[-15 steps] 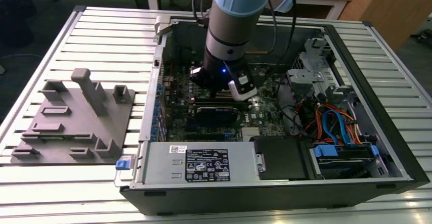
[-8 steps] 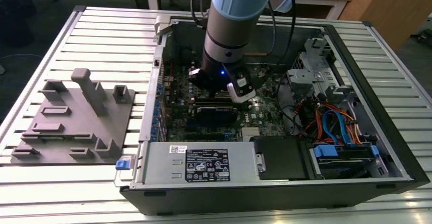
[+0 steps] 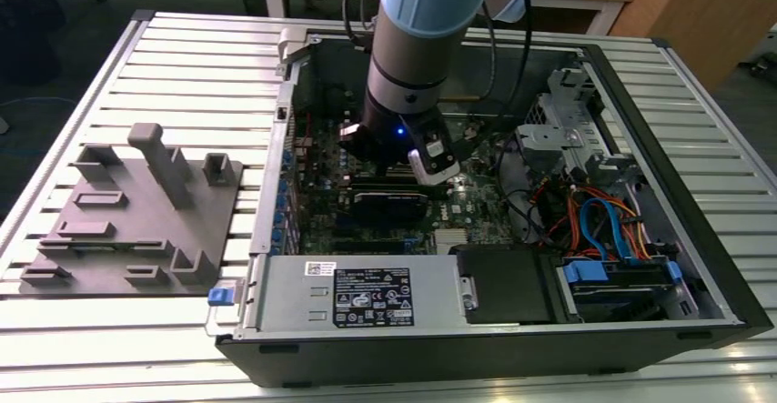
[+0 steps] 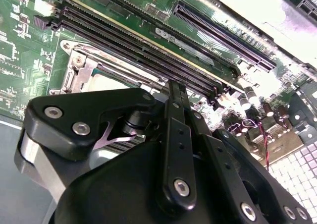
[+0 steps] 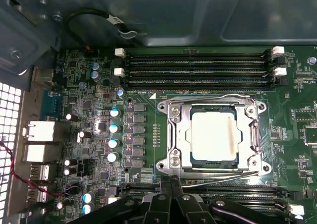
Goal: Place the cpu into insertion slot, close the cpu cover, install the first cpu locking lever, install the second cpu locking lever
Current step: 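Install the second cpu locking lever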
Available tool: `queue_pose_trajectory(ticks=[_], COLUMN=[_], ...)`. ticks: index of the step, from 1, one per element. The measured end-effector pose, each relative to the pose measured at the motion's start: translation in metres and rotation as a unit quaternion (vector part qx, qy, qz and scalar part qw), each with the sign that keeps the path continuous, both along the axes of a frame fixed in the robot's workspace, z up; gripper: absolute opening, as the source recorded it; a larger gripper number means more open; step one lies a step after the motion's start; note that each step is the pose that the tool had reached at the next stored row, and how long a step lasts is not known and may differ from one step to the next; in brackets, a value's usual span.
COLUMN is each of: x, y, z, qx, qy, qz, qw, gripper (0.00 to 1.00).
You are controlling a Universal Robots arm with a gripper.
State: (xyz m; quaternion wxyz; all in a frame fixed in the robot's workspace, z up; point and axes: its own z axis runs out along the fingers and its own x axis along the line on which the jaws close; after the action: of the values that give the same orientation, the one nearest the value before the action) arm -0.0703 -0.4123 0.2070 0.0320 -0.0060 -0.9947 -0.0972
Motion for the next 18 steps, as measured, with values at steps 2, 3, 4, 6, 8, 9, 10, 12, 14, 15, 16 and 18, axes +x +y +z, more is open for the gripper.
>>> queue_pose_trajectory(ticks=[2, 3, 4, 6, 8, 9, 10, 12, 14, 15, 16, 18], x=[0.0000, -0.0001, -0.0001, -0.0001, -0.0005, -0.0014, -0.0023, -0.0031, -0.0033, -0.0033, -0.0033, -0.0033], y=[-0.0007, -0.0009, -0.0010, -0.0026, -0.0042, -0.0047, -0.0053, -0.0065, -0.0066, -0.0066, -0.0066, -0.0066], z=[-0.0008, -0.0013, -0.0018, -0.0024, -0.0027, -0.0027, -0.0027, -0.0027, -0.0026, -0.0028, -0.0032, -0.0038], qx=[-0.0001, 0.0000, 0.0000, 0.0006, 0.0016, 0.0025, 0.0037, 0.0064, 0.0087, 0.0098, 0.0109, 0.0124], qy=[0.0001, 0.0001, 0.0001, 0.0003, 0.0006, 0.0006, 0.0006, 0.0006, 0.0006, 0.0006, 0.0006, 0.0006], qz=[0.000, 0.000, 0.000, -0.001, -0.002, -0.003, -0.004, -0.006, -0.008, -0.009, -0.010, -0.011], qw=[1.0000, 1.0000, 1.0000, 1.0000, 1.0000, 1.0000, 1.0000, 1.0000, 0.9999, 0.9999, 0.9999, 0.9999], gripper=[0.10, 0.10, 0.10, 0.10, 0.10, 0.10, 0.10, 0.10, 0.10, 0.10, 0.10, 0.10])
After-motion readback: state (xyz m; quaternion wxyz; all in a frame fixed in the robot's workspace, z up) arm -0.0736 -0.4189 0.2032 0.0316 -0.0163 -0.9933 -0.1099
